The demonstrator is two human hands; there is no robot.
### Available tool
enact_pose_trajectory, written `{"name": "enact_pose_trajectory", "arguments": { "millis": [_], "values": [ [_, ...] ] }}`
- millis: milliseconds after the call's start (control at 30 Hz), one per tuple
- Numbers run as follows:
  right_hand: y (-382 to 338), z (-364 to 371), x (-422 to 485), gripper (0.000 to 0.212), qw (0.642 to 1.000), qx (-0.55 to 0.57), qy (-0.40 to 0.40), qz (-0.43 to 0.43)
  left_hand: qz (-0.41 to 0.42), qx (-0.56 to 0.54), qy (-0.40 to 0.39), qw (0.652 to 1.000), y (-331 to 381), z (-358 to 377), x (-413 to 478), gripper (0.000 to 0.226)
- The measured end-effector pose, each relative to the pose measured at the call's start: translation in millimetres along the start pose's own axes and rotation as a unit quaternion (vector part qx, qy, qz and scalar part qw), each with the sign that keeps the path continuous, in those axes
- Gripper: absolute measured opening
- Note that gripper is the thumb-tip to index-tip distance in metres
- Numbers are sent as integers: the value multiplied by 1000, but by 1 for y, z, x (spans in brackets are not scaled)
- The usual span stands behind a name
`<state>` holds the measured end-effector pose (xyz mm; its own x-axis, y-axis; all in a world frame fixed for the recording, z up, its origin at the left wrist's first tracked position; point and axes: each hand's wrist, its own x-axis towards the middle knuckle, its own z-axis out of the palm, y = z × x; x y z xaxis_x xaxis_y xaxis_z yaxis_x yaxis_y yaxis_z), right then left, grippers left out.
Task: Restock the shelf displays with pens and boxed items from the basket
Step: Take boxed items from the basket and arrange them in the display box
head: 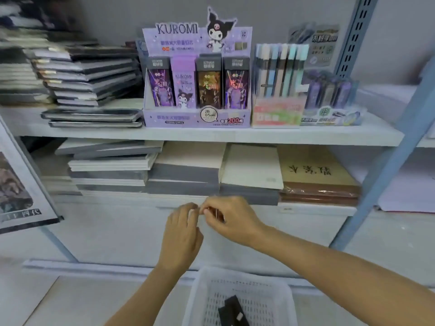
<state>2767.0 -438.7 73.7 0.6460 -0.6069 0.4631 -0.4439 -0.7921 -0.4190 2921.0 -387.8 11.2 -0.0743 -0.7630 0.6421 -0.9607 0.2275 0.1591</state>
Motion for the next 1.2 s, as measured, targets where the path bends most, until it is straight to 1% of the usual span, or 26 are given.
{"name": "enact_pose_trajectory", "arguments": {
  "millis": [67, 133, 167, 233, 267, 333, 367, 400, 433, 467, 533, 567, 600, 733, 867, 933, 967, 1000, 1033, 1067, 1100, 1133, 1167, 1200],
  "values": [
    [23, 45, -28, 16, 995, 24, -67, 75, -14, -29, -90, 995, -9, 29, -40, 51],
    [48, 86, -59, 18, 981, 34, -128, 144, -56, -58, -215, 973, -16, 56, -81, 48],
    [60, 106, -76, 18, 971, 35, -158, 176, -88, -59, -281, 954, -20, 70, -103, 49],
    [83, 139, -109, 19, 949, 30, -220, 224, -143, -44, -393, 907, -30, 98, -146, 60],
    [93, 154, -125, 20, 938, 25, -245, 245, -156, -34, -435, 886, -33, 109, -164, 64],
    [111, 179, -152, 18, 913, 23, -273, 303, -172, -17, -482, 859, -36, 123, -192, 71],
    [117, 189, -164, 15, 898, 17, -283, 336, -168, -6, -487, 857, -38, 125, -202, 75],
    [122, 199, -175, 16, 884, 6, -292, 365, -158, 0, -474, 866, -38, 126, -207, 80],
    [125, 209, -185, 23, 870, -2, -299, 392, -153, -8, -470, 869, -37, 125, -211, 87],
    [125, 219, -193, 36, 857, -3, -302, 418, -149, -17, -463, 874, -35, 125, -213, 90],
    [121, 236, -208, 62, 837, 10, -292, 462, -147, -28, -428, 891, -34, 128, -218, 86],
    [117, 244, -213, 69, 833, 14, -284, 475, -153, -35, -413, 897, -33, 129, -220, 83],
    [114, 251, -216, 73, 831, 16, -275, 483, -160, -38, -395, 904, -32, 130, -220, 80],
    [108, 265, -220, 61, 829, 77, -216, 509, -171, -34, -383, 907, -28, 131, -219, 72],
    [116, 264, -214, 40, 808, 157, -227, 521, -160, -41, -358, 919, -27, 129, -209, 70],
    [120, 255, -204, 33, 793, 216, -219, 526, -140, -35, -328, 933, -30, 129, -204, 62],
    [121, 249, -197, 31, 787, 248, -209, 525, -133, -46, -316, 938, -32, 128, -200, 56],
    [121, 242, -188, 31, 783, 277, -199, 521, -144, -77, -312, 936, -31, 126, -195, 50],
    [120, 234, -179, 32, 780, 301, -189, 514, -178, -127, -313, 924, -30, 123, -189, 45],
    [117, 226, -168, 33, 779, 325, -179, 506, -234, -190, -320, 898, -28, 119, -181, 44],
    [112, 218, -158, 33, 778, 347, -170, 495, -308, -258, -333, 853, -24, 115, -172, 46],
    [107, 210, -148, 33, 777, 369, -161, 484, -382, -333, -344, 791, -19, 112, -162, 49],
    [100, 202, -139, 31, 776, 390, -152, 473, -438, -407, -344, 724, -14, 109, -152, 50],
    [94, 194, -130, 27, 775, 407, -144, 461, -472, -469, -328, 670, -10, 106, -143, 45]
  ]
}}
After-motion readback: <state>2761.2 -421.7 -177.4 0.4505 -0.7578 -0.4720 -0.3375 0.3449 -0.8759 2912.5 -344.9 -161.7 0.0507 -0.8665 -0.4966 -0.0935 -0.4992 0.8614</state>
